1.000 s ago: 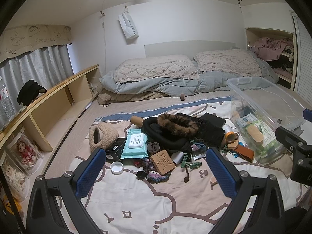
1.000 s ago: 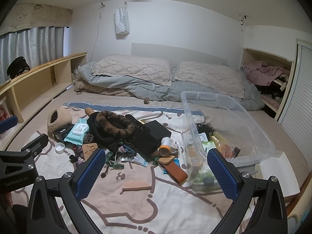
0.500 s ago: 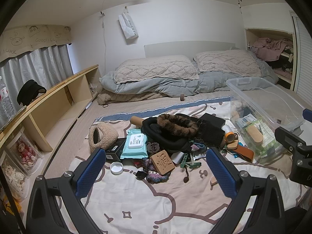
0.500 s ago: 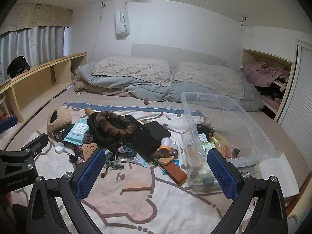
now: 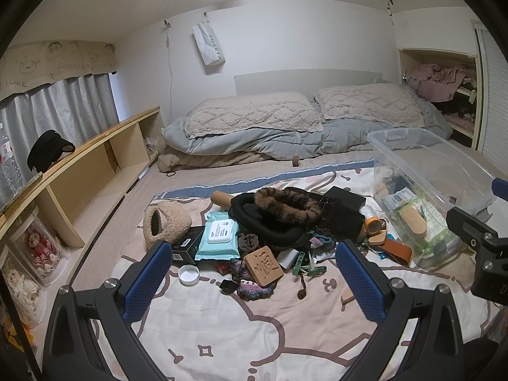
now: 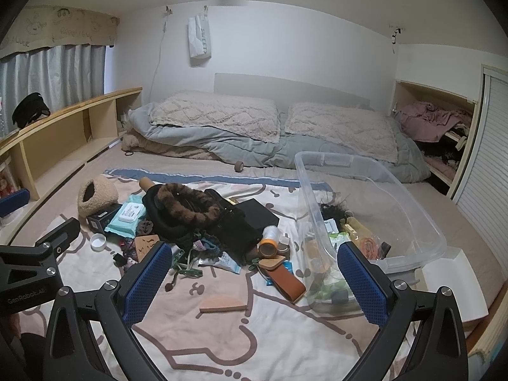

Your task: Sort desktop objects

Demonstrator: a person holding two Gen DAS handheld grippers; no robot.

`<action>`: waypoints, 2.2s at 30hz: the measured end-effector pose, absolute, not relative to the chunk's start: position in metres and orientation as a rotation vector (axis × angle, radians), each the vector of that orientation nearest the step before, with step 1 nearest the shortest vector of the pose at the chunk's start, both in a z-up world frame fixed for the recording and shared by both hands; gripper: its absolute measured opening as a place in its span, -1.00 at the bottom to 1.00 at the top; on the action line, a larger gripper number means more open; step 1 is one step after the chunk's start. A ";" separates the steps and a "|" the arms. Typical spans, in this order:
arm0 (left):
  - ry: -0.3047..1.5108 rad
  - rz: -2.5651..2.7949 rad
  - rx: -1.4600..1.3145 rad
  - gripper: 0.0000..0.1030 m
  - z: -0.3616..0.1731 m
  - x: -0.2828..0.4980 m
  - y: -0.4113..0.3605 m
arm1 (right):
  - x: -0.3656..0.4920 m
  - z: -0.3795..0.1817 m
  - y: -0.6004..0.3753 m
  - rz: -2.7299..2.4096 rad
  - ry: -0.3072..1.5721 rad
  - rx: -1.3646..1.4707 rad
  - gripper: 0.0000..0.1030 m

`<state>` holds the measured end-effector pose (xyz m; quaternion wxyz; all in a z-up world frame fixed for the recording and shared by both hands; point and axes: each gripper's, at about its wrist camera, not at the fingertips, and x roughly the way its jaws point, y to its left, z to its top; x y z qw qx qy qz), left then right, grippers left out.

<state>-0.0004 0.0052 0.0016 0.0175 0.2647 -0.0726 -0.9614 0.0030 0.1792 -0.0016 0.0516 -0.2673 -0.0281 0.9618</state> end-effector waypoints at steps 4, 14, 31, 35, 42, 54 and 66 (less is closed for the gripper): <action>-0.206 -2.993 0.826 1.00 0.004 -0.002 0.004 | 0.005 0.001 0.178 2.937 -0.067 -0.789 1.00; -0.169 -3.039 0.752 1.00 0.009 0.005 0.006 | 0.003 0.001 0.179 3.026 0.051 -0.778 1.00; -0.098 -3.017 0.556 1.00 0.014 -0.005 -0.055 | -0.015 -0.013 0.211 3.068 0.057 -0.746 1.00; -0.077 -2.977 0.551 1.00 -0.002 -0.011 -0.080 | -0.024 -0.026 0.213 3.081 -0.040 -0.758 1.00; -0.025 -2.999 0.650 1.00 -0.048 -0.023 -0.099 | -0.039 -0.055 0.214 3.133 -0.063 -0.793 1.00; -0.009 -3.067 0.788 1.00 -0.102 -0.047 -0.103 | -0.081 -0.109 0.210 3.162 -0.050 -0.954 1.00; 0.053 -3.031 0.948 1.00 -0.145 -0.061 -0.118 | -0.163 -0.165 0.189 3.154 0.018 -1.420 1.00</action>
